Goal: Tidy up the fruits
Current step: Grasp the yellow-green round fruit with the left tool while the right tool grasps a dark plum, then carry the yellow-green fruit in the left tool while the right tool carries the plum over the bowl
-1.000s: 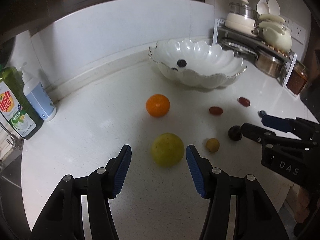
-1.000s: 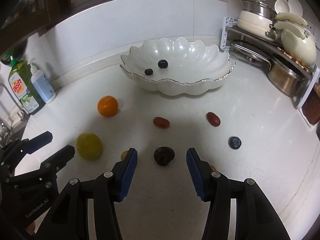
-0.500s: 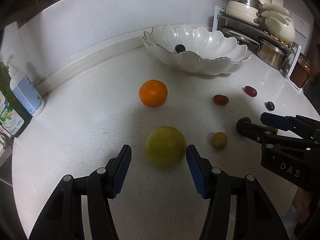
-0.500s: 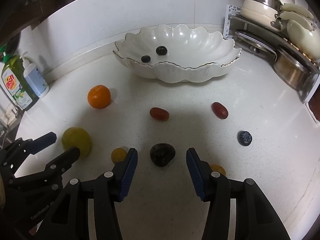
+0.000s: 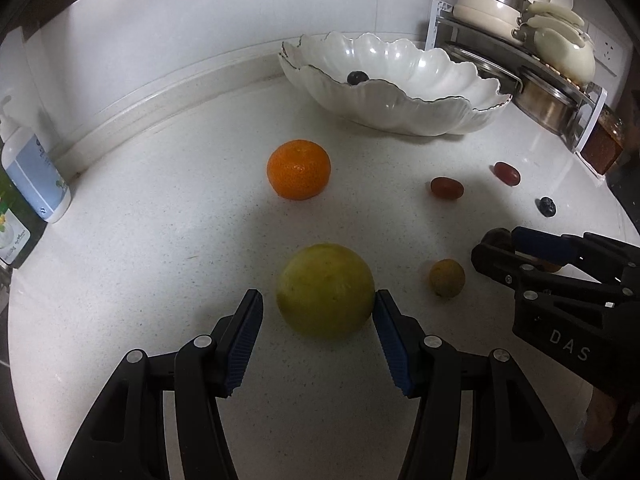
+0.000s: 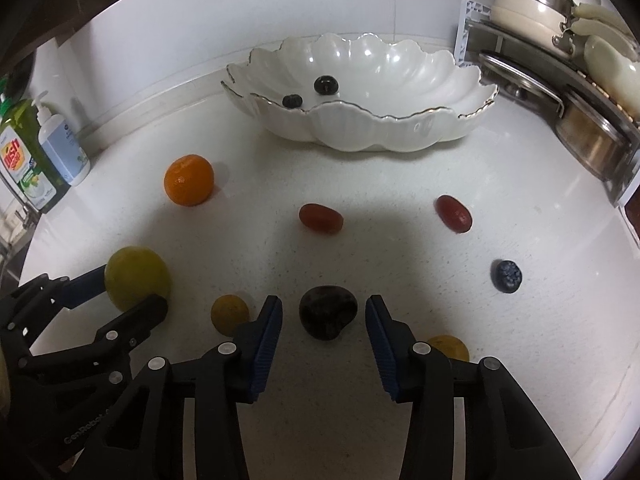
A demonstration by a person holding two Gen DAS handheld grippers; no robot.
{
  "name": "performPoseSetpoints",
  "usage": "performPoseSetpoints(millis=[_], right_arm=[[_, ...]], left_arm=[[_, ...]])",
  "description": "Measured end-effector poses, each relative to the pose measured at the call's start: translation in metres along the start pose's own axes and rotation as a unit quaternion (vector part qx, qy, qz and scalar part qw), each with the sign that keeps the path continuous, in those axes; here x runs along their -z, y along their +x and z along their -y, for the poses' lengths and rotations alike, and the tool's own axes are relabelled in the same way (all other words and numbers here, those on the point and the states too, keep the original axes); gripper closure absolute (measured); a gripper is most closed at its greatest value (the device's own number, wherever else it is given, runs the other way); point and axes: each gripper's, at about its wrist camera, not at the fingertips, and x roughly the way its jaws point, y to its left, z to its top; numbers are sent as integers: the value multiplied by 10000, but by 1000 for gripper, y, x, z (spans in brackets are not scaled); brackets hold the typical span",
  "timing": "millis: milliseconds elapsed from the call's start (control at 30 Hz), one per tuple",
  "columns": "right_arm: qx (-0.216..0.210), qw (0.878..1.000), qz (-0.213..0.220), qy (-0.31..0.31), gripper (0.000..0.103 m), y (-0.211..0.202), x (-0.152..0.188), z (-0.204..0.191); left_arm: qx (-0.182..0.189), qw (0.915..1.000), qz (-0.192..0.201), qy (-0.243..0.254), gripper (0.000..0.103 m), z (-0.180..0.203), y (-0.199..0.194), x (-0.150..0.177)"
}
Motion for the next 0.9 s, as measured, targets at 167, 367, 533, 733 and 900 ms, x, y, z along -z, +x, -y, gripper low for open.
performPoseSetpoints(millis=[167,367,533,733,900], right_arm=[[4,10000,-22,6,66,3,0,-1],[35,10000,-1,53,72,3,0,2],[37,9999,86,103,72,-1,1,1],[-9,9996,217,201,72,-13,2,3],[-76,9991,339,241,72,-26,-3,9]], left_arm=[[126,9999,-15,-18,55,0,3,-2],[134,9999,2,23,55,1,2,-2],[190,9998,10,3,55,0,0,-2],[165,9997,179,39,55,3,-14,-8],[161,9992,360,-15,55,8,-28,-18]])
